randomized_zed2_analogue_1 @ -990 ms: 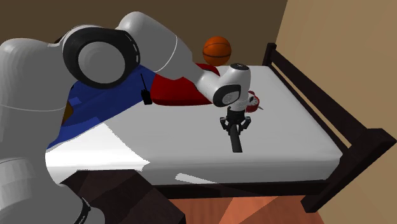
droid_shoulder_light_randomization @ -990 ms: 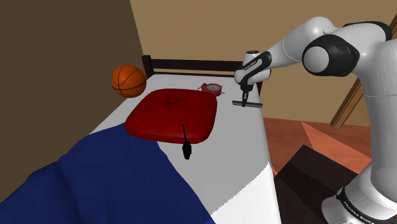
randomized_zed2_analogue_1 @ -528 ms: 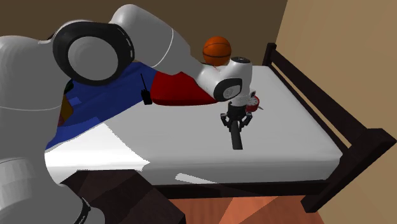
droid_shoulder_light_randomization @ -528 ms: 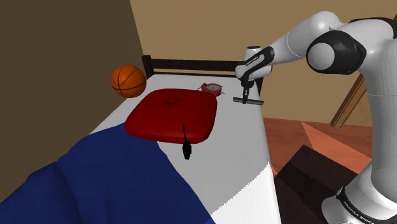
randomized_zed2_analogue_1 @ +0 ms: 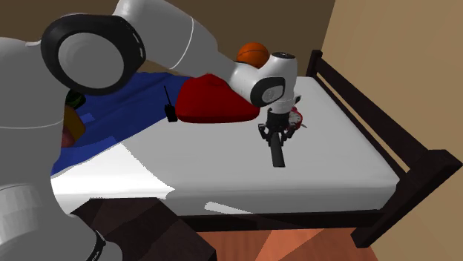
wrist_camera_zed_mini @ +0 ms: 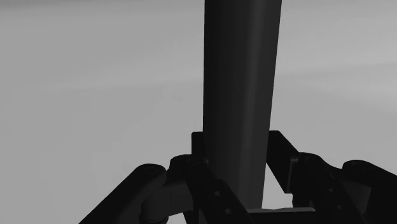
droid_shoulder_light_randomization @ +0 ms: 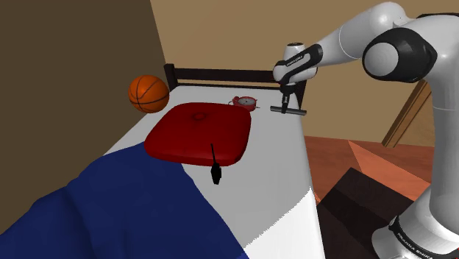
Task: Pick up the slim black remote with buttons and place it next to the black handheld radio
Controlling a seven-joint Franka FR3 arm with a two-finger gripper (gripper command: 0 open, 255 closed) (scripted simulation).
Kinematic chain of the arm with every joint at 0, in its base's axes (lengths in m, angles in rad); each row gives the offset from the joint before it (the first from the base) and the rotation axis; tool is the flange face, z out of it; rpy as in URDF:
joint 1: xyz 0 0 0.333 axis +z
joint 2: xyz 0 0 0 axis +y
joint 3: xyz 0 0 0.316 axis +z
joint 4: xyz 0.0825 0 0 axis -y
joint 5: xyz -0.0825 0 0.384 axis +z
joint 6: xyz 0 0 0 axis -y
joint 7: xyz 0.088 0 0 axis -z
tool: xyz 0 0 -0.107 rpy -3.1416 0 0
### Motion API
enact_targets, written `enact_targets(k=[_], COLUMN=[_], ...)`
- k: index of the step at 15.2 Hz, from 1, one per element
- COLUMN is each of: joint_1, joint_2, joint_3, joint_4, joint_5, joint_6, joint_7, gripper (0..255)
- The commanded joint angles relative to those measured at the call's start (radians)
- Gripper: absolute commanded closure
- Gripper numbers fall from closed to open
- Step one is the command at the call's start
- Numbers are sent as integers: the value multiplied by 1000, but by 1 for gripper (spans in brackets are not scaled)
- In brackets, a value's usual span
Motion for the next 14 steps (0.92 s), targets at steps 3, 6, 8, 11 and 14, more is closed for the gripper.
enact_targets(k=[3, 6, 8, 11, 14], joint_1=[3, 5, 6, 7, 8], joint_2=[-24, -43, -54, -70, -84], joint_3=[-5, -8, -10, -13, -16], joint_4=[19, 33, 44, 62, 82], joint_5=[-8, -14, -18, -23, -28], joint_6=[-43, -75, -97, -130, -164], joint_7=[4, 6, 8, 11, 13], gripper=[255, 255, 255, 255, 255])
